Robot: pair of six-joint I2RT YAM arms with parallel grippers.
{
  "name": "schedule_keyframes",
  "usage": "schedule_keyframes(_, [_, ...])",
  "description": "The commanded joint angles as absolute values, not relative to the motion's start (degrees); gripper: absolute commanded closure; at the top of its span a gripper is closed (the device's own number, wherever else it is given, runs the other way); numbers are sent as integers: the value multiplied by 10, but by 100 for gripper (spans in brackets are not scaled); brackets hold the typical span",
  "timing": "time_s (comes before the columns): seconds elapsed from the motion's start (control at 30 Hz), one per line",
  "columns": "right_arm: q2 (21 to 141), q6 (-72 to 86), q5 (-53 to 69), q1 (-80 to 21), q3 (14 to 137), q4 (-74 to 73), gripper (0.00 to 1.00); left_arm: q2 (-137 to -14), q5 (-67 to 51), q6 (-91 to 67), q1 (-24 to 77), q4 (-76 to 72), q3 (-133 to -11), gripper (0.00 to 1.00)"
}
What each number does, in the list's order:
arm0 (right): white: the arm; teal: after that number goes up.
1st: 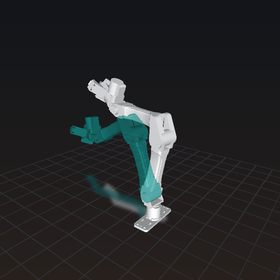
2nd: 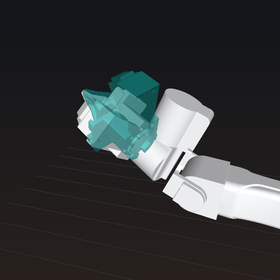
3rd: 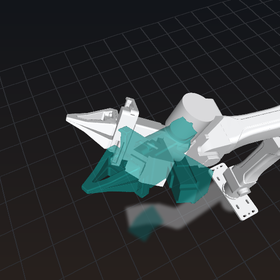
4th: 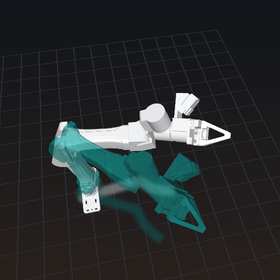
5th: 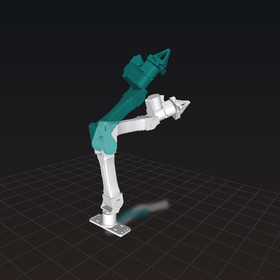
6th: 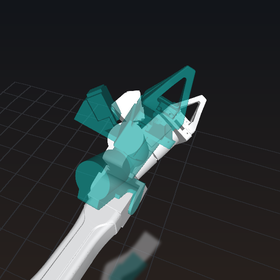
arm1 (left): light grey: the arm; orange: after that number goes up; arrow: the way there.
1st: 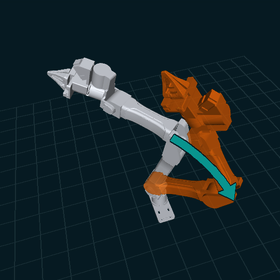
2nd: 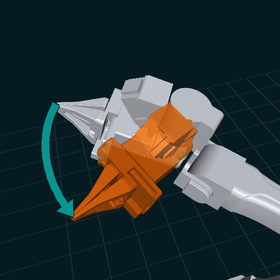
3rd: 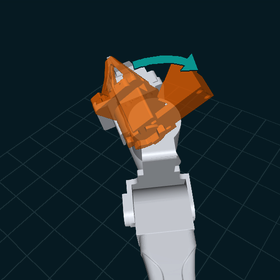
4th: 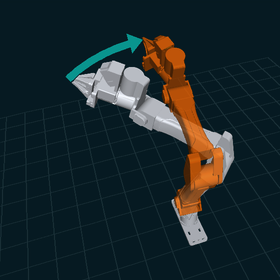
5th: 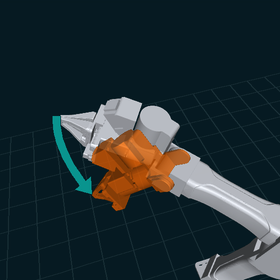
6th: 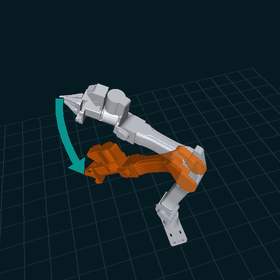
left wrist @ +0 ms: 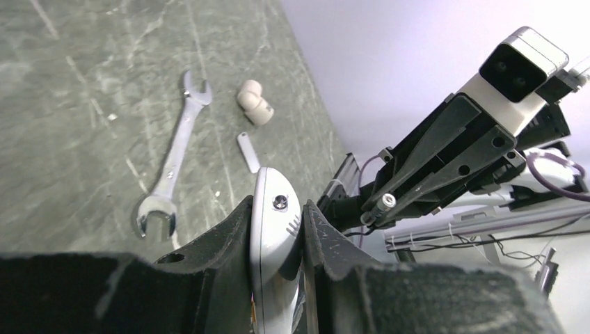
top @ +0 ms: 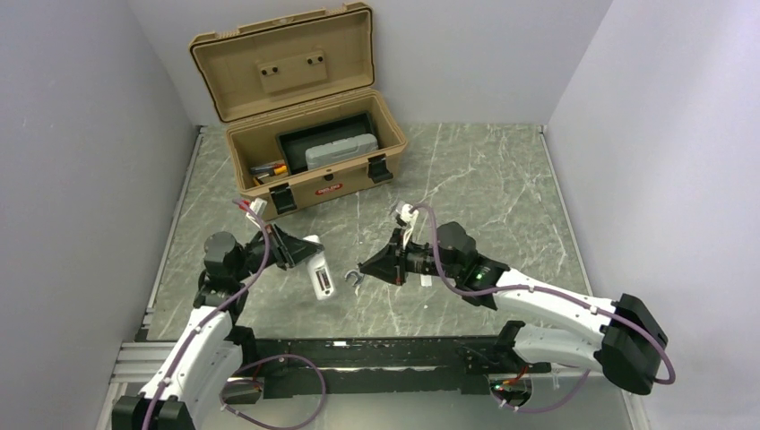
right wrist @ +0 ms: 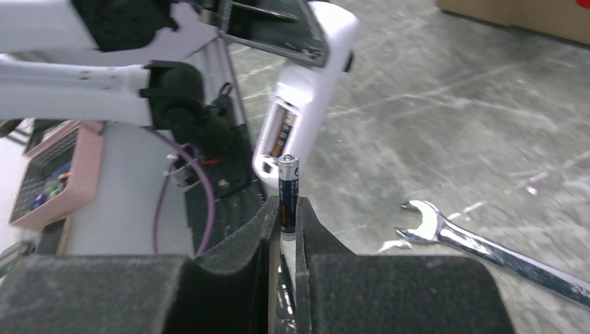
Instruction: Load the batteries into the remote control
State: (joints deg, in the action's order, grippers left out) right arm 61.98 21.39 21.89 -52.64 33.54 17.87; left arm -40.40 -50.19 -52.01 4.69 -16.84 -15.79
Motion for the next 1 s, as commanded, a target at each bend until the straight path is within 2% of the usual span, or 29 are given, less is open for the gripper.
schedule_keyframes(0.0, [577, 202, 312, -527, 326, 244, 100, -392, -476, -592, 74, -345, -129, 100])
schedule_keyframes(0.17, [561, 195, 330, -527, 331, 212, 100, -414, -462, -632, 99, -439, -113, 100])
schedule_keyframes(0.53, [554, 205, 332, -528, 335, 197, 100, -442, -443, -636, 154, -546, -104, 100])
schedule_keyframes(0.97, [544, 205, 318, -528, 316, 209, 100, -444, -452, -625, 162, -561, -105, 100])
